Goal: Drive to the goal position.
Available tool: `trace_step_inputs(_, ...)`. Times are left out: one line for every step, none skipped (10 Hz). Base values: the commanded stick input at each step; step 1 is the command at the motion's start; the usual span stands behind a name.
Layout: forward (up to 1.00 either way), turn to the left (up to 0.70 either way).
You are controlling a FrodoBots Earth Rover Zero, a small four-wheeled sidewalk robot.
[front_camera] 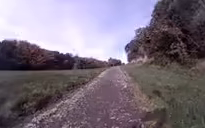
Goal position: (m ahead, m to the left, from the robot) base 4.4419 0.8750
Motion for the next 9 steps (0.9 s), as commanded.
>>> trace_step_inputs(0.85, 0.00)
trace_step_inputs(0.85, 0.00)
trace_step_inputs(0.85, 0.00)
trace_step_inputs(0.85, 0.00)
trace_step_inputs(0.85, 0.00)
trace_step_inputs(0.85, 0.00)
trace_step_inputs(0.85, -0.04)
trace_step_inputs(0.85, -0.12)
trace_step_inputs(0.85, -0.21)
